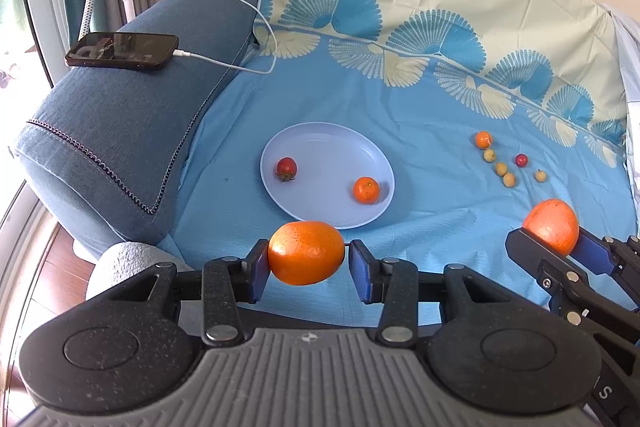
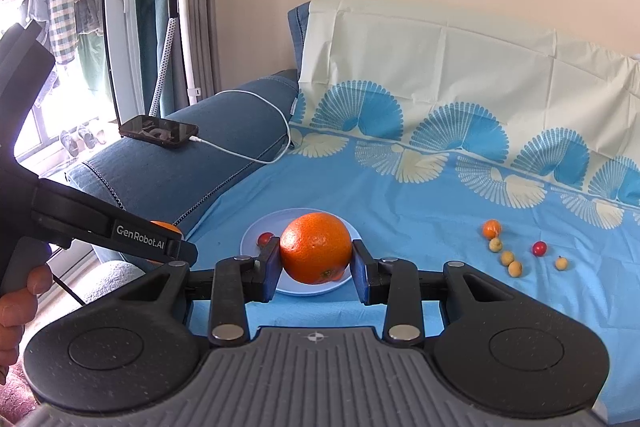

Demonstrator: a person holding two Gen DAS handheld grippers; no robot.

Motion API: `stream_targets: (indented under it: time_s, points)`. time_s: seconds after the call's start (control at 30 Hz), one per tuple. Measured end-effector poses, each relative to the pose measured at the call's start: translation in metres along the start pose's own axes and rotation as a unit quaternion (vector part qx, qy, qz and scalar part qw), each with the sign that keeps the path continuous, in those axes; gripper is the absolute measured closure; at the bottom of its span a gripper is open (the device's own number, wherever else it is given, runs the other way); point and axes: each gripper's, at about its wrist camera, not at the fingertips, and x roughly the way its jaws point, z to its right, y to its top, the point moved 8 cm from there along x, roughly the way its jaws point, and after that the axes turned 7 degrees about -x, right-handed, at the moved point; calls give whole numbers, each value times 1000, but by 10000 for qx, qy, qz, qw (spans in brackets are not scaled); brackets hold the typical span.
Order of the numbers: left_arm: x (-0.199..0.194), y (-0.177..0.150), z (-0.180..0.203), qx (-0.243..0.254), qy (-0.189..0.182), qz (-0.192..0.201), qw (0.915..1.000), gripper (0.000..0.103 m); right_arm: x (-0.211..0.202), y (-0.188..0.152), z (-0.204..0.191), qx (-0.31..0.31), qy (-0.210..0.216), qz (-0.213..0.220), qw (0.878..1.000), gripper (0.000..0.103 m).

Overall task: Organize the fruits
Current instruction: 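Carry both held oranges over the blue plate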

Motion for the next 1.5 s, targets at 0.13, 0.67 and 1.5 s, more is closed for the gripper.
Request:
stream_targets:
  time_s: [0.13,0.67,1.5]
  points:
    - [4,0,2,17,-4,-46,10000,56,2,-2,1,37,-16,-42,10000,65]
    - [24,9,-4,-62,40,-181,9998,56,22,-5,3,76,-37,-298,9995,65]
    - [144,75,-9,-125,444,-446,9979,56,147,-8,13,142,207,-907,9956,65]
